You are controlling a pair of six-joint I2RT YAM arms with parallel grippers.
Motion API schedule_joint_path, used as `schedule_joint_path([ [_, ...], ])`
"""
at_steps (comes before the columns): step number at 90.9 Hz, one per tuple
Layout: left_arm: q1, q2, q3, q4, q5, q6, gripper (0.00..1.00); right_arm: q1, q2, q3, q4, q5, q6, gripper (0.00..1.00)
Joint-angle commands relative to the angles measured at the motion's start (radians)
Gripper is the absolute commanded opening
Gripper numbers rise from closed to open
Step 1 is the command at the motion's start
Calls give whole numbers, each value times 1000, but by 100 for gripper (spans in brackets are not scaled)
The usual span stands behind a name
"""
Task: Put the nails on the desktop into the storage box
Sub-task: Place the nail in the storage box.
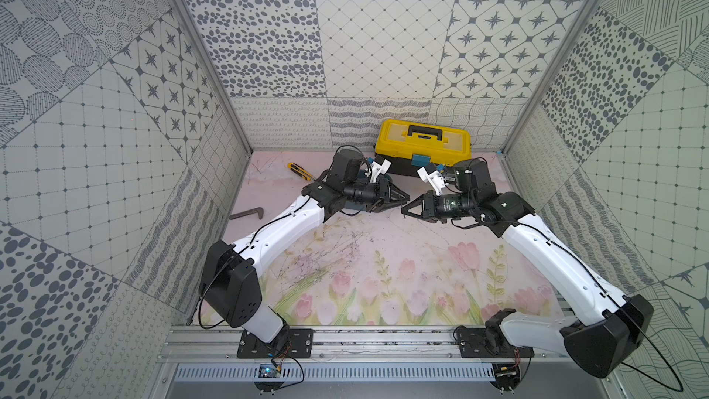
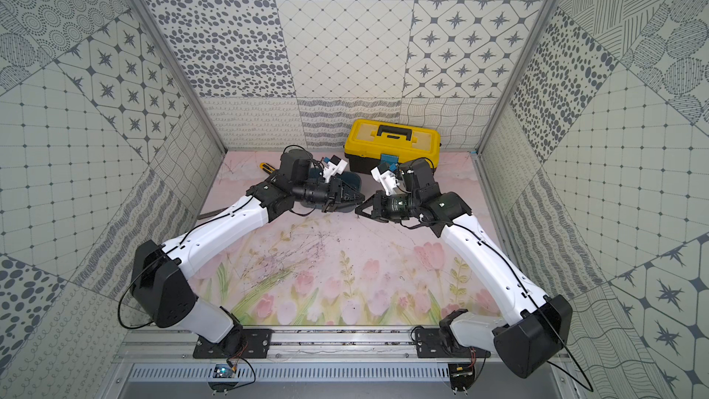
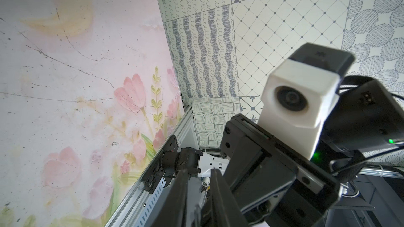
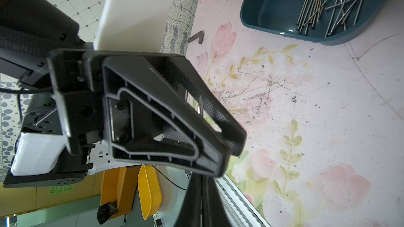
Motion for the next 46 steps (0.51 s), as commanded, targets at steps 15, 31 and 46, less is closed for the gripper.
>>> schedule_joint_path([
  [15,5,17,39,-54,-3,51,0,11,2,14,43,32,14,0],
  [31,15,7,45,-95,-11,77,0,11,13,20,48,54,28,24],
  [46,54,26,71,-177,-23,113,0,-15,-15,26,47,96,30,56],
])
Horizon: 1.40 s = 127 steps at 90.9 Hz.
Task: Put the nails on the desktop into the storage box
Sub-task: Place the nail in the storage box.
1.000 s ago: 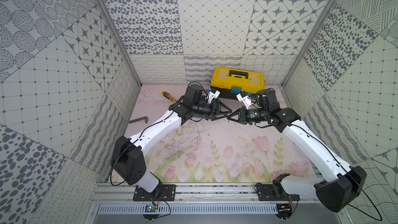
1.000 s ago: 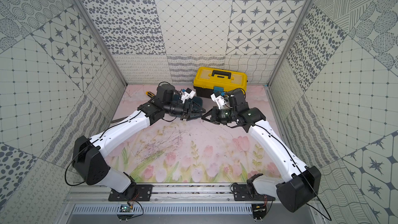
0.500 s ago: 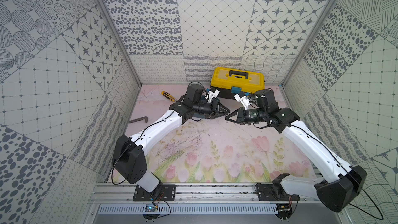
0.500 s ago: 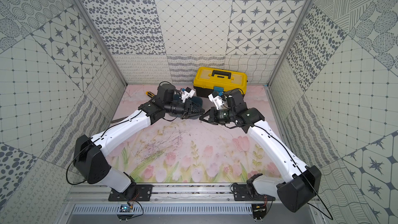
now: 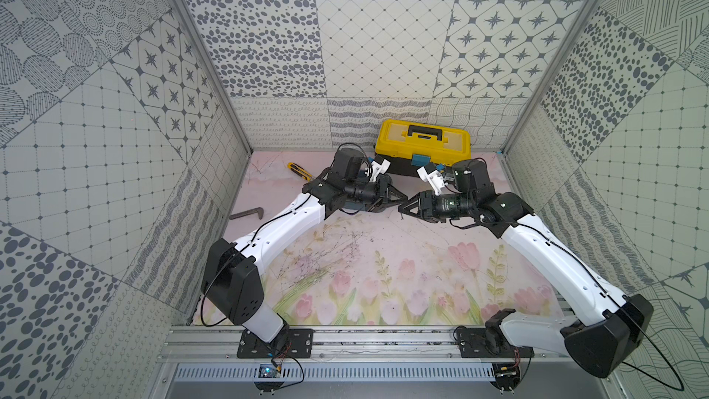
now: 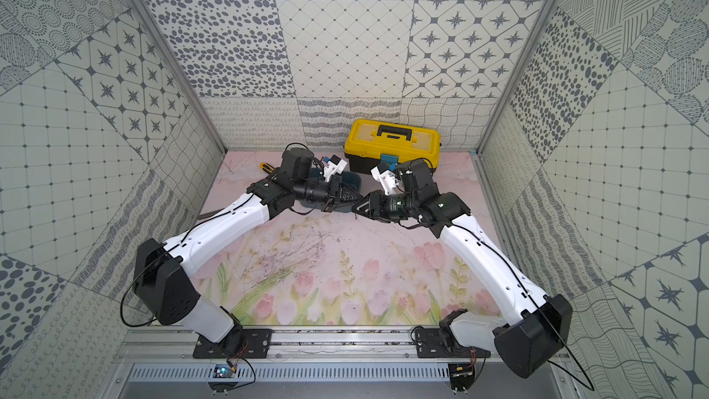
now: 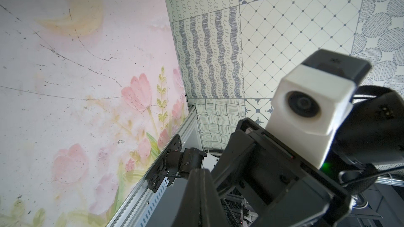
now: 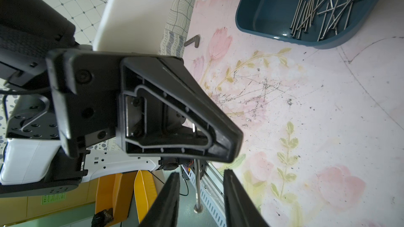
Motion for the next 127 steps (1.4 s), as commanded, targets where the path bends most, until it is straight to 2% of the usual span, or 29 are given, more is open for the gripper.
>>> schedule_joint_path([
  [1,41,15,37,-104,-5,84,0,-23,-19,22,37,42,-1,59],
  [10,74,62,99,-194,-25,158,0,-64,-44,14,37,45,3,72],
  [26,124,231,337,-508,-138,369,0,-111,-72,-15,37,37,-7,85],
  [37,132,364,526,-670,-297,493,0,-112,-82,-20,35,44,-6,96],
  [49,140,517,711,-779,-474,570,0,-112,-93,-11,22,46,-14,97],
  [62,143,655,891,-846,-593,614,0,-113,-111,-1,-42,85,-55,97],
  [87,180,810,1000,-839,-645,620,0,-113,-165,-15,-104,140,-77,97],
  [97,187,848,1001,-821,-610,618,0,-112,-178,-27,-123,159,-78,97],
  [127,192,914,998,-766,-603,598,0,-113,-201,-60,-127,164,-39,97],
])
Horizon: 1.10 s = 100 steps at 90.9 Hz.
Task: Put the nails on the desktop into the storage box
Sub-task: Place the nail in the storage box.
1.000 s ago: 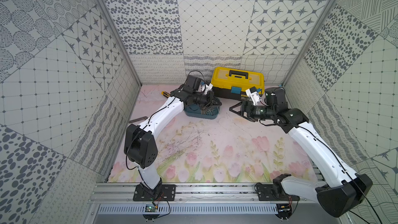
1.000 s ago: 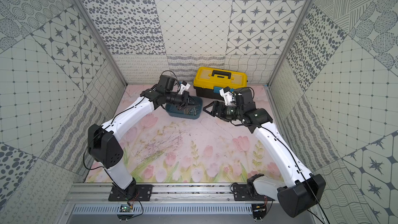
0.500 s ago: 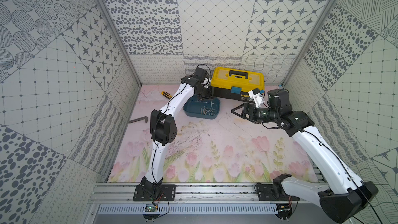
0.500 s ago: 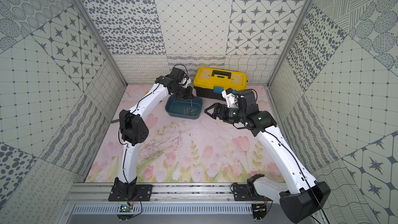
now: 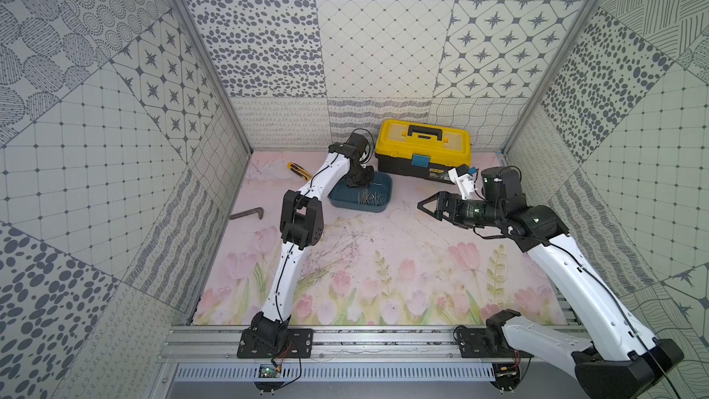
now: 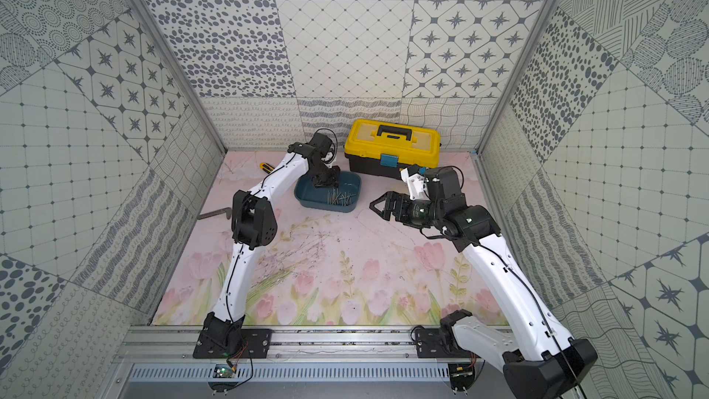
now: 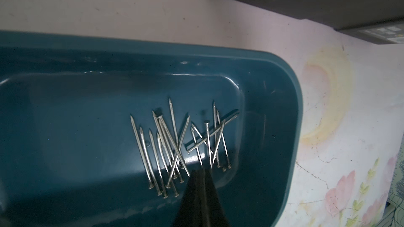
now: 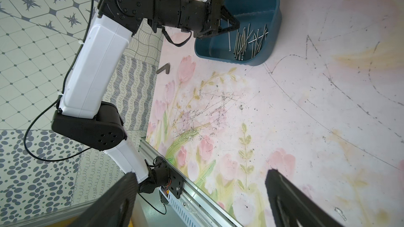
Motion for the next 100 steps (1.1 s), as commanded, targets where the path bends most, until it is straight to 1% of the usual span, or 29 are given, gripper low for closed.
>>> schedule_joint_path([
  [1,8,25,17,4,-24,23,0,-1,-29,-15,13,16,19,97],
  [23,9,36,3,20,-5,0,0,-1,-59,-33,-5,44,38,97],
  [34,9,23,-12,37,11,-13,16,0,-70,-35,-17,48,46,97],
  [46,8,0,-33,54,23,-21,21,-1,-92,-58,-17,61,59,97],
  [51,8,-14,-47,62,29,-28,25,-1,-95,-65,-17,63,65,97],
  [57,7,-35,-73,81,38,-45,27,-1,-95,-69,-17,64,65,97],
  [73,-5,-153,-188,158,41,-71,27,-1,-82,-66,-17,64,53,97],
  [83,-11,-257,-293,221,57,-75,28,0,-72,-57,-13,58,52,97],
  [90,-18,-354,-367,269,72,-80,32,0,-63,-45,-6,54,38,97],
  [93,-23,-398,-404,284,72,-84,36,-1,-60,-40,-3,55,28,97],
  [96,-29,-440,-440,296,67,-87,49,0,-56,-35,1,56,13,97],
  [97,-30,-455,-448,299,66,-89,55,0,-55,-34,3,57,7,97],
  [98,-31,-469,-456,301,63,-90,70,0,-54,-34,5,58,2,97],
  [99,-31,-483,-469,304,62,-92,78,0,-54,-34,8,59,-3,97],
  [100,-32,-500,-478,306,60,-95,88,0,-54,-34,10,61,-7,97],
])
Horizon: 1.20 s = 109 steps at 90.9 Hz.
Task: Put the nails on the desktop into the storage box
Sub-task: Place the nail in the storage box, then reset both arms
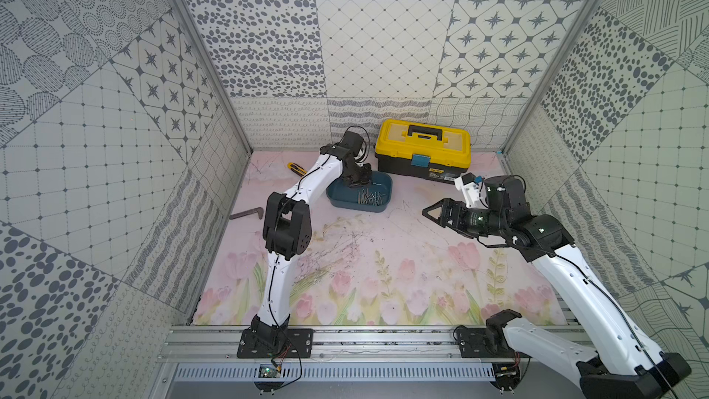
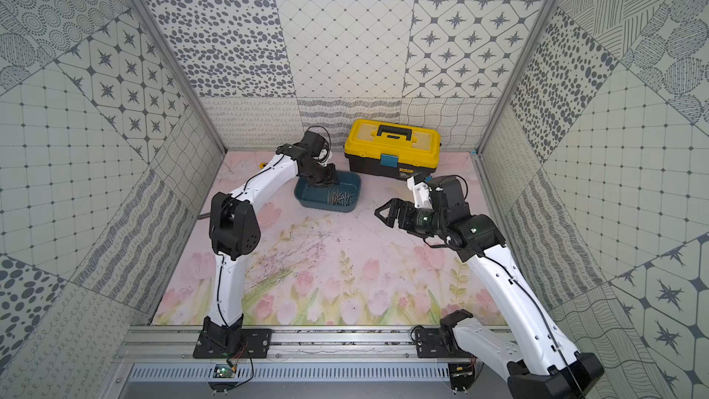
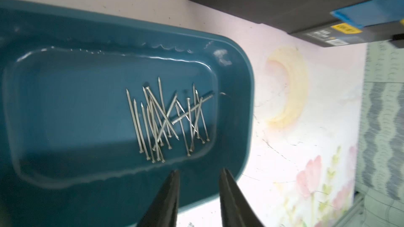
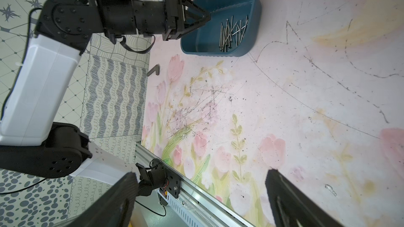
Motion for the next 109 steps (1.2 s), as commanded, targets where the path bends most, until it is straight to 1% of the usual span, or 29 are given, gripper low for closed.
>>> schedule_joint_path([
  [1,-19,-200,-137,129,27,-36,94,0,11,27,44,9,-59,97],
  [3,-18,-220,-161,132,22,-43,98,-1,12,27,48,13,-70,97],
  [5,-18,-259,-185,135,19,-52,99,-1,14,28,52,19,-79,97],
  [17,-20,-459,-355,162,31,-75,99,-1,17,21,95,49,-151,97],
  [31,-21,-714,-562,199,-14,-86,99,-1,9,-9,181,86,-237,97],
  [39,-22,-837,-642,145,-108,-112,99,-1,-1,-28,247,121,-286,97],
  [50,-21,-989,-759,100,-218,-119,99,-2,-35,-111,385,181,-371,97],
  [56,-21,-1094,-866,123,-275,-97,99,-3,-52,-170,457,238,-398,97],
  [60,-21,-1159,-943,145,-352,-88,99,-5,-62,-204,498,267,-418,97],
  [65,-21,-1271,-1057,182,-433,-82,99,-10,-69,-237,539,257,-460,97],
  [74,-20,-1459,-1229,251,-507,-77,99,-12,-85,-287,558,241,-495,97],
  [80,-22,-1563,-1323,258,-546,-83,99,-13,-107,-329,559,256,-501,97],
  [85,-21,-1618,-1367,233,-579,-72,99,-19,-128,-368,560,284,-509,97],
  [91,-20,-1650,-1391,204,-604,-21,99,-32,-152,-416,572,304,-526,97],
  [99,-20,-1647,-1411,205,-655,51,99,-72,-163,-482,594,314,-526,97],
  [109,-12,-1616,-1425,273,-704,112,99,-134,-162,-537,646,320,-516,97],
])
